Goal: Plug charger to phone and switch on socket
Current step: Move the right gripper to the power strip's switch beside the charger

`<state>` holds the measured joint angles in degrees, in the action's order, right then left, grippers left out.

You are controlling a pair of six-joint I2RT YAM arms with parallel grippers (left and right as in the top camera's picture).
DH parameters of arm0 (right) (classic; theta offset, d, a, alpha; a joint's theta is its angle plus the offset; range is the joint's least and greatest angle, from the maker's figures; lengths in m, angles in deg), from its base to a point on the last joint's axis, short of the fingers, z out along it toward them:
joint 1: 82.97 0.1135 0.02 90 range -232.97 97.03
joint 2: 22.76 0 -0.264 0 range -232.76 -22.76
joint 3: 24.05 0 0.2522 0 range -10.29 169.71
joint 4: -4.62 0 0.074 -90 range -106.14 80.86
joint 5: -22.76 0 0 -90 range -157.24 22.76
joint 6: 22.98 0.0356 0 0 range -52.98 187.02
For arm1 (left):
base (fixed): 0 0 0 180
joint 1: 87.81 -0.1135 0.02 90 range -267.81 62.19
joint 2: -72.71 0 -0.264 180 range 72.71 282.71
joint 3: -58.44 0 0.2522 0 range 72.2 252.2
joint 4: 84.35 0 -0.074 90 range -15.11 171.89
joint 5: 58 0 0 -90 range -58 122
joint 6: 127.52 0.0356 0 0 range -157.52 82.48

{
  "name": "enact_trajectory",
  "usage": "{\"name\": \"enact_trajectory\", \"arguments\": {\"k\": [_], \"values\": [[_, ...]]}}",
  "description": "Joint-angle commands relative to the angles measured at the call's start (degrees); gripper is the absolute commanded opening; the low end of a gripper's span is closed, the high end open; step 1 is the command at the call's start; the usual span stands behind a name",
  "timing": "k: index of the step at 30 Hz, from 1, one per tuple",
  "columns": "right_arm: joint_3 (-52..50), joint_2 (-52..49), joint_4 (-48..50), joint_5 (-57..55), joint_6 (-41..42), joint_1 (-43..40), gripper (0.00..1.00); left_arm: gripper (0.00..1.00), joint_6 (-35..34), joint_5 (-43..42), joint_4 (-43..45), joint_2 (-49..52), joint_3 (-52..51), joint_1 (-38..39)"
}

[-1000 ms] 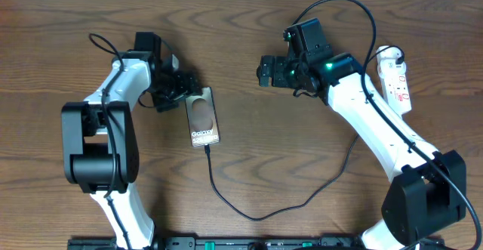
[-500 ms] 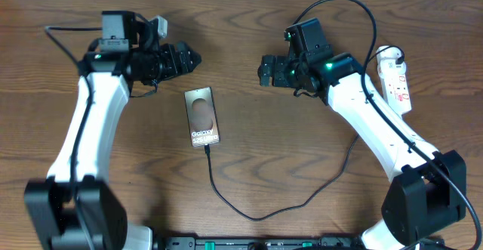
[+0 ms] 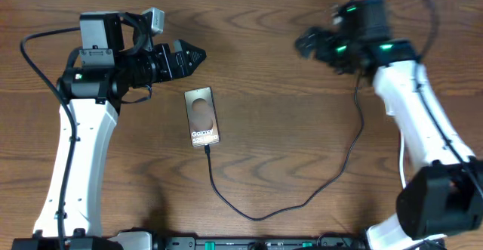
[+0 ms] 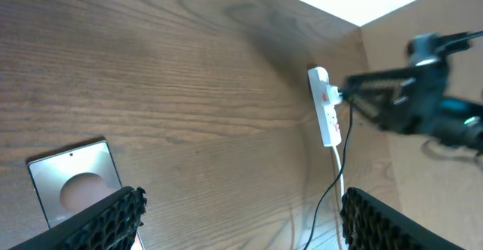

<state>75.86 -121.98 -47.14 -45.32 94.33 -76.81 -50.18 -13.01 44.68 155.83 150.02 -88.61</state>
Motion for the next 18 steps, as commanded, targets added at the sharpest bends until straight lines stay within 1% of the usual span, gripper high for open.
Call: {"name": "enact_trajectory", "arguments": {"k": [1, 3, 8, 12, 15, 18], "values": [[3.5, 2.8, -0.6, 12.4, -3.2, -6.4, 0.99, 0.85, 2.6, -1.0, -0.5, -0.4, 0.8, 0.0], [4.7, 2.8, -2.0, 14.9, -3.5, -10.7, 0.99, 0.85, 2.6, -1.0, -0.9, -0.4, 0.7, 0.0], [5.3, 2.8, -7.1, 16.2, -6.5, -21.5, 0.99, 0.85, 4.1, -0.8, -1.9, -0.4, 0.7, 0.0], [5.3, 2.8, -13.5, 16.0, -14.4, -29.2, 0.99, 0.85, 4.6, -0.8, -2.2, -0.4, 0.7, 0.0], [5.2, 2.8, -18.6, 12.5, -18.9, -33.9, 0.99, 0.85, 4.7, -0.7, -2.2, -0.4, 0.7, 0.0], [5.1, 2.8, -22.7, 5.1, -22.8, -36.8, 0.99, 0.85, 4.7, -0.6, -2.2, -0.4, 0.7, 0.0]]}}
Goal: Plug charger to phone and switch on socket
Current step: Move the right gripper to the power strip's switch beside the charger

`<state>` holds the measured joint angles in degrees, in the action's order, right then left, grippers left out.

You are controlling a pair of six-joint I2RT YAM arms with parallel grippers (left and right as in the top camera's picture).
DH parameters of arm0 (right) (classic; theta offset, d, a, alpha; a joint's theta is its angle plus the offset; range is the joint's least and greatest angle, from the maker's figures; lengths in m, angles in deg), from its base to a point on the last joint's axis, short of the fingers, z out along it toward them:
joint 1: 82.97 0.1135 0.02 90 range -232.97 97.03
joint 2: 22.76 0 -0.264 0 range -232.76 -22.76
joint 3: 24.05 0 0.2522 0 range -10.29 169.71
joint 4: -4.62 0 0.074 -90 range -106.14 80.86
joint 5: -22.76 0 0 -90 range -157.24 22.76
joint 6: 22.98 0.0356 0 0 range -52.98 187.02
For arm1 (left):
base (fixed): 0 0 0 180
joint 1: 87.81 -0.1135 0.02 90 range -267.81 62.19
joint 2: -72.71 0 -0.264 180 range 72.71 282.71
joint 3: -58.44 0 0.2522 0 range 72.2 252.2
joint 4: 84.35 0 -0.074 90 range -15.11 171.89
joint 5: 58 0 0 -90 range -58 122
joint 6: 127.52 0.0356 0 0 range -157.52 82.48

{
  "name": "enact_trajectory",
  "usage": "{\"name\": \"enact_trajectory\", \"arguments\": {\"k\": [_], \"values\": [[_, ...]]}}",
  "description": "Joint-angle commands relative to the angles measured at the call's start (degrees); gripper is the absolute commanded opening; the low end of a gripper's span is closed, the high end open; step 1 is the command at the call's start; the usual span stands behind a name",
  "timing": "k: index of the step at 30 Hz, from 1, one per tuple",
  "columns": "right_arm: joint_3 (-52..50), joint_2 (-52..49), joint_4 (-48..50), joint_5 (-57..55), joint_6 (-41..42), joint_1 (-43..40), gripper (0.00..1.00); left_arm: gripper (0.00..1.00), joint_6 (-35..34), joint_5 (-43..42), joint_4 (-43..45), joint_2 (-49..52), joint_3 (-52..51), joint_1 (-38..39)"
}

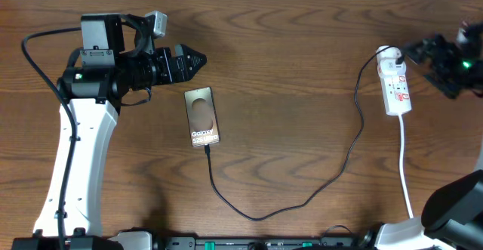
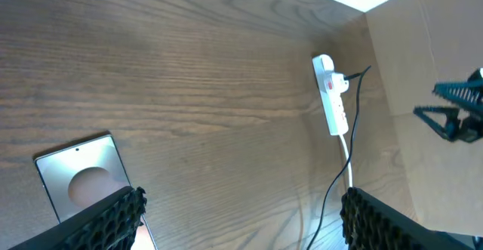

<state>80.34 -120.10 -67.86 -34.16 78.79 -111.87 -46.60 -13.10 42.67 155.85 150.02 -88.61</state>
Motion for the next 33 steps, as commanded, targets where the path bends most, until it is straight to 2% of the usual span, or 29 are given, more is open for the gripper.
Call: {"name": "enact_trajectory", "arguments": {"k": [1, 7, 12, 24, 33], "values": [[0.4, 0.9, -2.6, -7.3, -8.0, -1.9, 0.99, 0.85, 1.2, -0.5, -0.2, -0.4, 0.7, 0.0], [-2.4, 0.4, -3.0, -16.4, -15.4, -1.5, 0.99, 0.85, 1.2, -0.5, -0.2, -0.4, 0.7, 0.0], [-3.1, -2.5, 0.0, -20.3, -15.8, -1.4, 0.99, 0.85, 1.2, -0.5, -0.4, -0.4, 0.7, 0.0], [1.7, -14.8, 1.4, -8.3, -26.9, -1.4, 0.99, 0.85, 1.2, -0.5, -0.4, -0.4, 0.7, 0.0], [4.6, -17.7, 8.5, -5.2, -27.9, 0.9, 0.99, 0.85, 1.4, -0.3, -0.4, -0.4, 0.7, 0.0]]}}
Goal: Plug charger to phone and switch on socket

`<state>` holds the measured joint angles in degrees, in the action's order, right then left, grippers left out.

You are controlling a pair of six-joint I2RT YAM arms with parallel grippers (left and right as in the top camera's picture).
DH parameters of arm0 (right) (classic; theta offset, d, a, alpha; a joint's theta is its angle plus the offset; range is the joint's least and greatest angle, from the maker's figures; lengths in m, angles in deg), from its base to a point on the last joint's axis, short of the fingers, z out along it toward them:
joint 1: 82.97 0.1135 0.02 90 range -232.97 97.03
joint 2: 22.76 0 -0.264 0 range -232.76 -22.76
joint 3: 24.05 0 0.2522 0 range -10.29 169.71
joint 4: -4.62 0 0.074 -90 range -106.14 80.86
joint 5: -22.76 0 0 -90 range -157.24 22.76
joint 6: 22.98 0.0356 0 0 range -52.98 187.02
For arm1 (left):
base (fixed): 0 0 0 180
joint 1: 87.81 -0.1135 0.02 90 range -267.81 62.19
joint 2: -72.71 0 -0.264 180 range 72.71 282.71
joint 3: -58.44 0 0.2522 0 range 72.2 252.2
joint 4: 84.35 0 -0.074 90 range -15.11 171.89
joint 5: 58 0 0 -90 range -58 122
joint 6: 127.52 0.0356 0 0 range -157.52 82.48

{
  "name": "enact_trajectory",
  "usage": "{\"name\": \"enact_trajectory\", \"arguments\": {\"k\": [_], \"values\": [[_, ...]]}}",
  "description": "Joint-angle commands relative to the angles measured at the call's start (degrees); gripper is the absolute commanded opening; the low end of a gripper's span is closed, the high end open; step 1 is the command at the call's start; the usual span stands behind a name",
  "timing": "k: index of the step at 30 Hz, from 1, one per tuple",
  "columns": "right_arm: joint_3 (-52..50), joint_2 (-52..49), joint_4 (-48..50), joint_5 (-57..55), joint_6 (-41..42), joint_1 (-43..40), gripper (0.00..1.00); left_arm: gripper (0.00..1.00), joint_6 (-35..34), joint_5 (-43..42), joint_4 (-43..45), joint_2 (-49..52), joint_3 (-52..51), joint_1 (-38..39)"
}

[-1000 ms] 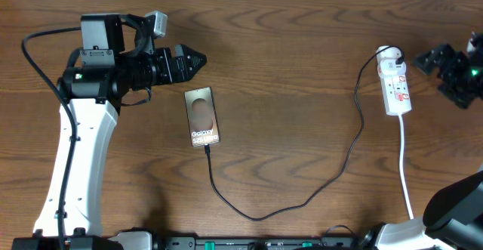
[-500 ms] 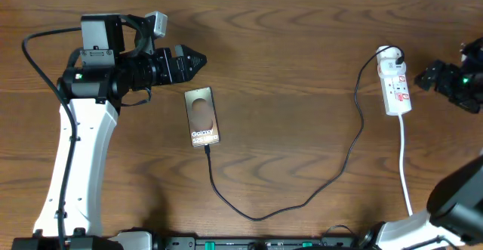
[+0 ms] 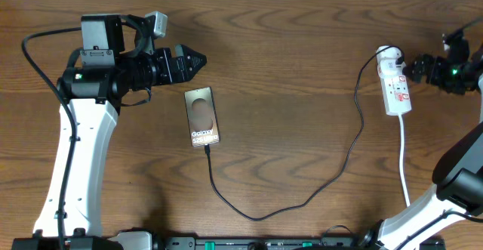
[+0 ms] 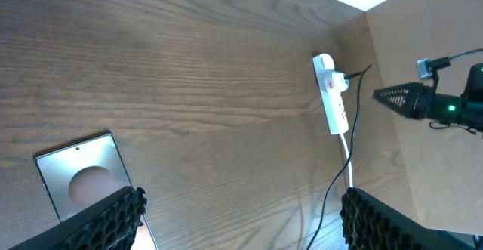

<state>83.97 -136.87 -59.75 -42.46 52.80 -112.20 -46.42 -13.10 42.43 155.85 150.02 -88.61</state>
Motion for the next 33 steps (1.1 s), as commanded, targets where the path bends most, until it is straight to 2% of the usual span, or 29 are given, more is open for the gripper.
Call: {"name": "enact_trajectory", "arguments": {"k": [1, 15, 28, 33], "values": [[0.9, -1.3, 0.8, 3.3, -1.9, 1.6, 0.99, 0.85, 1.2, -0.3, -0.2, -0.4, 0.7, 0.0], [0.9, -8.4, 2.5, 3.5, -1.9, 5.0, 0.99, 0.85, 1.2, 1.0, -0.4, -0.4, 0.7, 0.0], [0.9, -8.8, 3.9, 4.4, -1.4, 5.0, 0.99, 0.85, 1.2, 1.0, -0.4, -0.4, 0.7, 0.0], [0.6, -8.8, 5.0, 4.5, 3.1, 5.1, 0.99, 0.85, 1.2, 1.0, -0.4, -0.4, 0.7, 0.0]]}}
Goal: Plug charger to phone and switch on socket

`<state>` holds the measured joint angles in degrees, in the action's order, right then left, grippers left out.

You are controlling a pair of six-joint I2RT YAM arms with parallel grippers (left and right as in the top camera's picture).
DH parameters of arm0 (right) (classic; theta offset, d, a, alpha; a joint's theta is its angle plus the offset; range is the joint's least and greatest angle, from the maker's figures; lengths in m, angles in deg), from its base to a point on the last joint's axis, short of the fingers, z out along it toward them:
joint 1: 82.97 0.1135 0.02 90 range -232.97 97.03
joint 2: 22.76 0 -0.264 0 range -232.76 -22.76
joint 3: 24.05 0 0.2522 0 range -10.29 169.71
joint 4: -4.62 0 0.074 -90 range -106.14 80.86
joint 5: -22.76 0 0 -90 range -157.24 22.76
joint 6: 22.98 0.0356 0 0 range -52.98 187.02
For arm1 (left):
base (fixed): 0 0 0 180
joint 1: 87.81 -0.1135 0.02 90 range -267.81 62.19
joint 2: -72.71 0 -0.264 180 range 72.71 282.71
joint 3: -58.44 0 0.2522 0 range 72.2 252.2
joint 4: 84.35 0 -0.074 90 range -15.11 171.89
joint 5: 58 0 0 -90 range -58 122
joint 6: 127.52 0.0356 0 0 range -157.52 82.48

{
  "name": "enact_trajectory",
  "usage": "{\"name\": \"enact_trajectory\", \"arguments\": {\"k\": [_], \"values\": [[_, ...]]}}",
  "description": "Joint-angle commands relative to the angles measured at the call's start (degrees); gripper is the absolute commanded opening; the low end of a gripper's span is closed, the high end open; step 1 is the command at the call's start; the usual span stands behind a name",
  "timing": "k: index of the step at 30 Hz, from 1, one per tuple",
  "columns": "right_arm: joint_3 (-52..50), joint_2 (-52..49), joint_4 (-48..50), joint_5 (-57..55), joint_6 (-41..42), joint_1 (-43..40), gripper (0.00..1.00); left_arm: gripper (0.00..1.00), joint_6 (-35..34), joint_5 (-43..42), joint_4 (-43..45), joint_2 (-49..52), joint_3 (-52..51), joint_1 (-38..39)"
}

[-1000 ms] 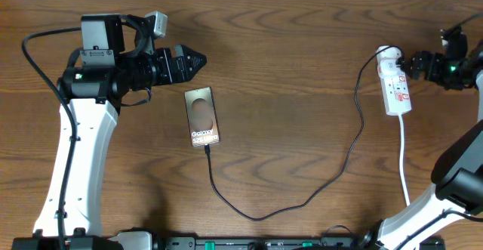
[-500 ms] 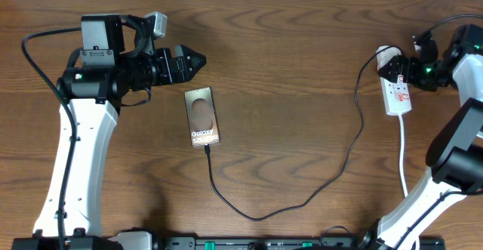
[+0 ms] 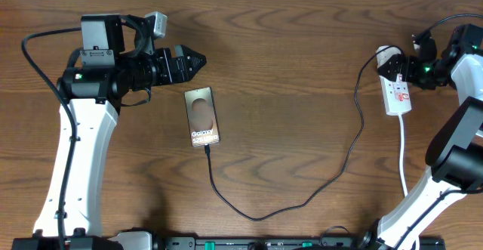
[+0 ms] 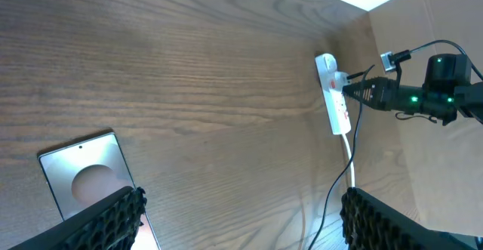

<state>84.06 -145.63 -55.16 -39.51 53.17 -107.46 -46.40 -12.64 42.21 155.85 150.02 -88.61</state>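
Note:
The phone (image 3: 202,117) lies face down left of the table's middle, and the left wrist view also shows this phone (image 4: 83,178). A black charger cable (image 3: 302,201) is plugged into its near end and runs right to a white socket strip (image 3: 395,93). My right gripper (image 3: 401,68) comes in from the right, shut, its tip on the strip's upper part. In the left wrist view the right gripper (image 4: 353,90) points at the socket strip (image 4: 333,103) beside its red marks. My left gripper (image 3: 198,57) hovers open, above and just behind the phone.
The strip's white lead (image 3: 404,167) runs toward the front edge at the right. The black cable loops across the front middle of the wooden table (image 3: 287,69). A cardboard-coloured surface (image 4: 438,38) lies beyond the table's right edge.
My right gripper has moved left, from just right of the socket strip to having its tip on the strip's upper part. The left arm and the phone have not moved.
First the right arm was blurred over the strip's area, hiding it. Then it stood off at the far right edge with the strip in full view. It was then near the strip's right side, and now its shut tip rests on it. The left arm held still throughout.

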Motion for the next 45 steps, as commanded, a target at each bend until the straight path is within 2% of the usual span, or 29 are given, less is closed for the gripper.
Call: {"name": "enact_trajectory", "arguments": {"k": [1, 18, 36, 45], "values": [[0.4, -0.1, 0.6, 2.1, 2.7, 0.5, 0.99, 0.85, 1.2, 0.5, -0.2, -0.4, 0.7, 0.0], [0.1, -0.1, 1.3, 4.0, 4.8, 2.2, 0.99, 0.85, 1.2, 0.5, -1.1, -0.4, 0.6, 0.0], [-5.4, -0.2, 3.0, 4.8, 8.3, 2.9, 0.99, 0.86, 1.4, 0.5, -1.5, -0.4, 0.6, 0.0], [-5.4, -0.2, 4.5, 1.6, 8.6, 3.1, 0.99, 0.85, 1.4, 0.5, -1.7, -0.4, 0.3, 0.0]]}}
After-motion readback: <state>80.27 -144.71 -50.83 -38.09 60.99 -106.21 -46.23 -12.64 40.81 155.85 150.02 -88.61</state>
